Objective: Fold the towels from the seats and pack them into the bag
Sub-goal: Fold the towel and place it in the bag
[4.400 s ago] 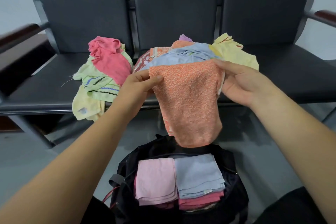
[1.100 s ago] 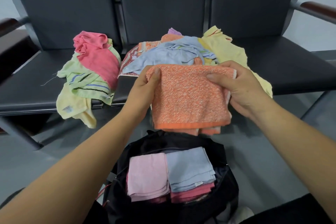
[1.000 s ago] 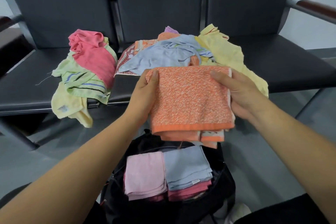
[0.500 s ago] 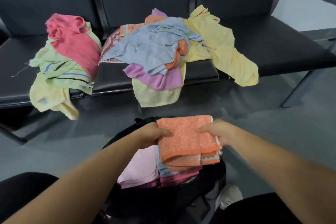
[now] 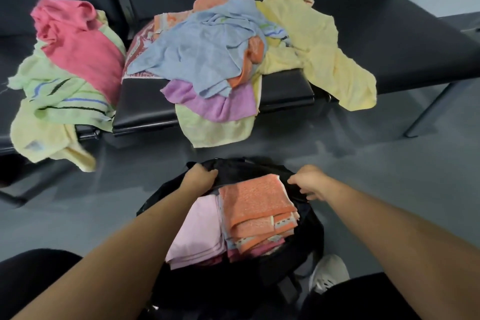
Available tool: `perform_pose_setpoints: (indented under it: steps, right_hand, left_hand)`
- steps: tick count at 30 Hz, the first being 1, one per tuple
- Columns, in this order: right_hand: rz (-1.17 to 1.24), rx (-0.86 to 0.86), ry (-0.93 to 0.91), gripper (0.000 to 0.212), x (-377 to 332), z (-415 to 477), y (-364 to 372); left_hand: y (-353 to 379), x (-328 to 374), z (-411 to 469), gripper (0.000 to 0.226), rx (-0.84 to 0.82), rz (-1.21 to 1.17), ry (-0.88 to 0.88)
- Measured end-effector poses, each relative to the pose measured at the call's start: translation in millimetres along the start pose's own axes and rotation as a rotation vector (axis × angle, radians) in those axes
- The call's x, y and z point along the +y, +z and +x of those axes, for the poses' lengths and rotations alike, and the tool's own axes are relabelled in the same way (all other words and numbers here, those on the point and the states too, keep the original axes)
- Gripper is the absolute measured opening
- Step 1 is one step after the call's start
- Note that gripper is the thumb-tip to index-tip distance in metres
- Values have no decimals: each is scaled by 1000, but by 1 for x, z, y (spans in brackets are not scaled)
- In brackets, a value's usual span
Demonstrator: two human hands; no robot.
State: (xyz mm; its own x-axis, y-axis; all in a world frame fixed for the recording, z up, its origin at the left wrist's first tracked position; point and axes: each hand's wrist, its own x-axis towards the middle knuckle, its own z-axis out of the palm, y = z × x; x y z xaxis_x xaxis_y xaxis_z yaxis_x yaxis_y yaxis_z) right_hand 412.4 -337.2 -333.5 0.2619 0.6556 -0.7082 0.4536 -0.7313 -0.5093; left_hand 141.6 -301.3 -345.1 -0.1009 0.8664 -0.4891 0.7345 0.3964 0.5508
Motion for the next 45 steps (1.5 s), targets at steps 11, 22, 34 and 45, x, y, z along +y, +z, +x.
perform_pose_setpoints:
  steps: [11, 22, 34, 45]
  right_hand:
    - [84, 191, -600, 6, -179, -34, -50]
    - [-431, 207, -908, 48, -232, 8, -29]
    - [287, 306, -968, 11, -264, -71, -60]
    - [381, 283, -1233, 19, -275, -237, -117]
  left_hand:
    - [-118, 98, 7, 16, 217, -13, 378]
    - [-157, 112, 71, 22, 299, 17, 524]
    - [-193, 152, 17, 16, 363, -466, 627]
    - [-258, 194, -135, 25, 219, -457, 887]
